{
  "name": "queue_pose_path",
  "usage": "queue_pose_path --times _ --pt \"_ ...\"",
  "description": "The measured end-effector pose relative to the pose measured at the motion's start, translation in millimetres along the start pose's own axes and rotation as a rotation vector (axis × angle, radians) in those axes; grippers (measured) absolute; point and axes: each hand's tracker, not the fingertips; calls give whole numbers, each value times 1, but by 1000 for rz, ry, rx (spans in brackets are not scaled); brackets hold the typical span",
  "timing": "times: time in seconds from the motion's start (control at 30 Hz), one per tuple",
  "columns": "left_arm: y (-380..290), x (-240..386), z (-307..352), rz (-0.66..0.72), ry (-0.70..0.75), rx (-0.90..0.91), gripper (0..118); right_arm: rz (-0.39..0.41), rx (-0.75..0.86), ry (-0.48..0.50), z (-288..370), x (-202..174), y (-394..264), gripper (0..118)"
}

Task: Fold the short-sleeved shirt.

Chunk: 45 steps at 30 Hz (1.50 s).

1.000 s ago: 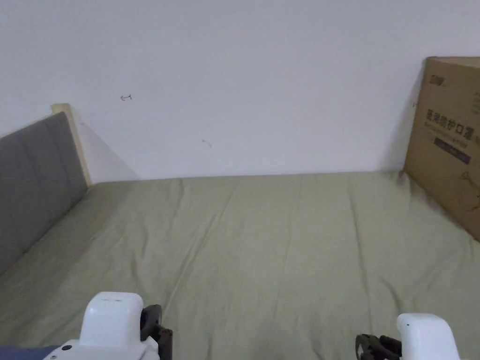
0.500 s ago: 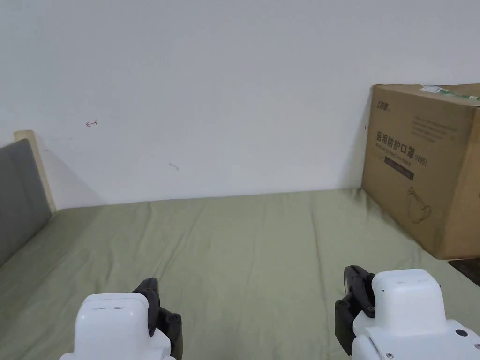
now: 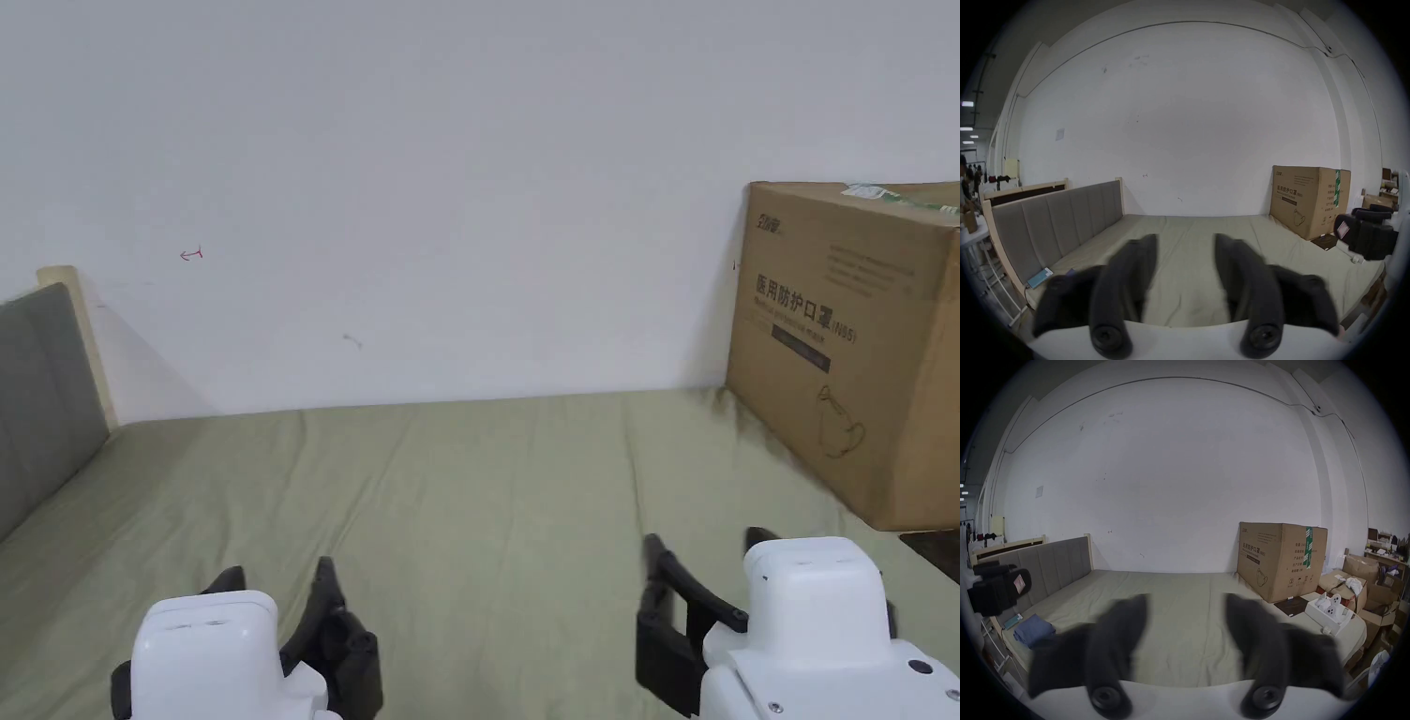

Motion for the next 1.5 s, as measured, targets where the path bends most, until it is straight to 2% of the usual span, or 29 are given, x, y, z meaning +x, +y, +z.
queue_pose_path --times 0.03,0.07,0.1,0.4,0.47,0.57,0.6,0.7,0.8,0.97,1.17,1.33,1.5 --pt "1 -1 -2 6 -10 -9 80 -11 -5 2 -2 1 0 99" --pt "1 -1 -4 3 -24 -36 102 -23 -7 9 -3 2 0 113" --pt "1 -1 -6 -2 -27 -52 118 -32 1 14 -2 3 -1 117" --pt "8 8 3 -56 -10 15 118 -15 13 -5 -3 4 2 117" --pt "15 8 1 -58 -43 -45 118 -25 12 -3 -4 5 2 117" --pt "19 5 0 67 -113 -76 118 -35 8 -7 -4 6 3 117" --pt "20 3 0 90 -94 -114 118 -37 6 -6 -4 7 2 117" --pt "25 0 -4 90 -100 -163 118 -37 -3 0 -3 9 3 117" --pt "24 1 -3 87 -112 -131 118 -22 -11 -1 -3 10 2 117" --pt "32 2 -1 183 -46 -85 118 -34 -36 -1 -5 11 0 117" --pt "29 14 1 -19 -1 -52 118 -74 -65 10 -6 14 0 117" --pt "25 11 -2 -23 -44 -94 118 -65 -93 27 -9 14 0 117" --pt "18 19 2 -113 -50 -16 117 -69 -102 37 -10 12 -3 117"
